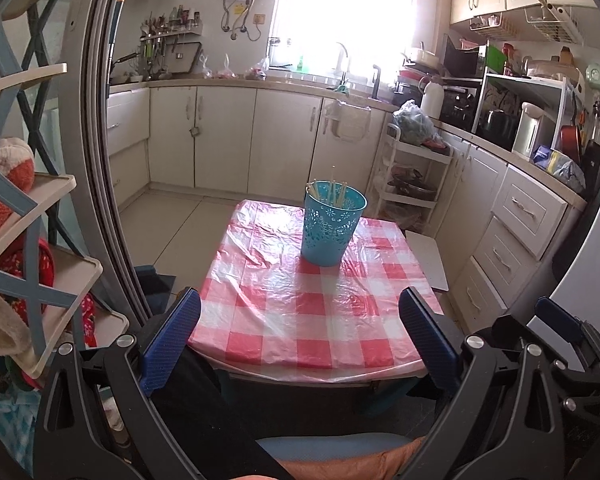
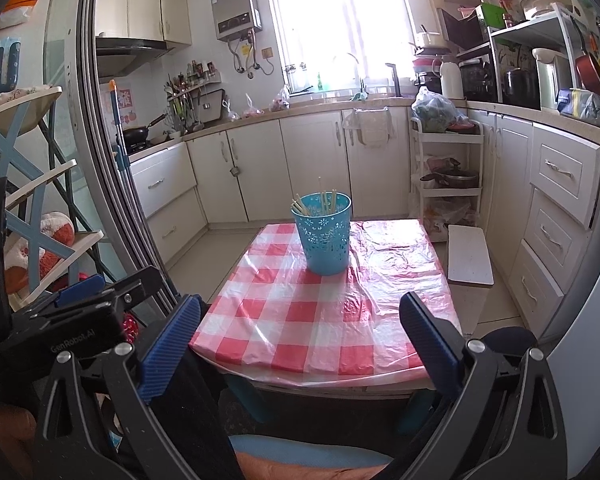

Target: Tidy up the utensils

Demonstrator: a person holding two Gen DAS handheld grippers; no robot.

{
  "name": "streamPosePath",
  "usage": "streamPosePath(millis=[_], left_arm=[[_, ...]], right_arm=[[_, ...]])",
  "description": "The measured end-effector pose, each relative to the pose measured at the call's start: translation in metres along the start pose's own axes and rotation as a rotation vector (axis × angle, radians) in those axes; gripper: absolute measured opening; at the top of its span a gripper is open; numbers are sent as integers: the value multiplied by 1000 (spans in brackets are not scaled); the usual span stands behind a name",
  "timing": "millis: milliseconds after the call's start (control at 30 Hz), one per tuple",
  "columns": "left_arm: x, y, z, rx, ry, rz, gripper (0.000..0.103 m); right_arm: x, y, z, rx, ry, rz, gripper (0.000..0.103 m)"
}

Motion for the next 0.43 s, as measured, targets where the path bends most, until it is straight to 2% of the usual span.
streamPosePath(millis=[100,200,367,433], left_arm=[[-1,17,0,-40,30,-42,95],[-5,42,1,-53,39,-120,95],[-10,91,-14,-109,24,-216,95],[-12,114,-23,-118,5,-271,95]], right_arm=[[-5,18,10,8,13,-39,96],[-7,50,20,44,-4,-95,96],[-10,134,42,97,-25,-257,96],[-13,168,55,118,-15,-295,96]])
Point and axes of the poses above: each gripper's, at about its wrist camera, not at the fingertips, and y roughly the way its jaws point, z to its right, x to its underside, the point moved 1 cm from there along y, roughly the way its jaws point, and after that the axes turned 10 degrees about -z, right-handed, at the moved point
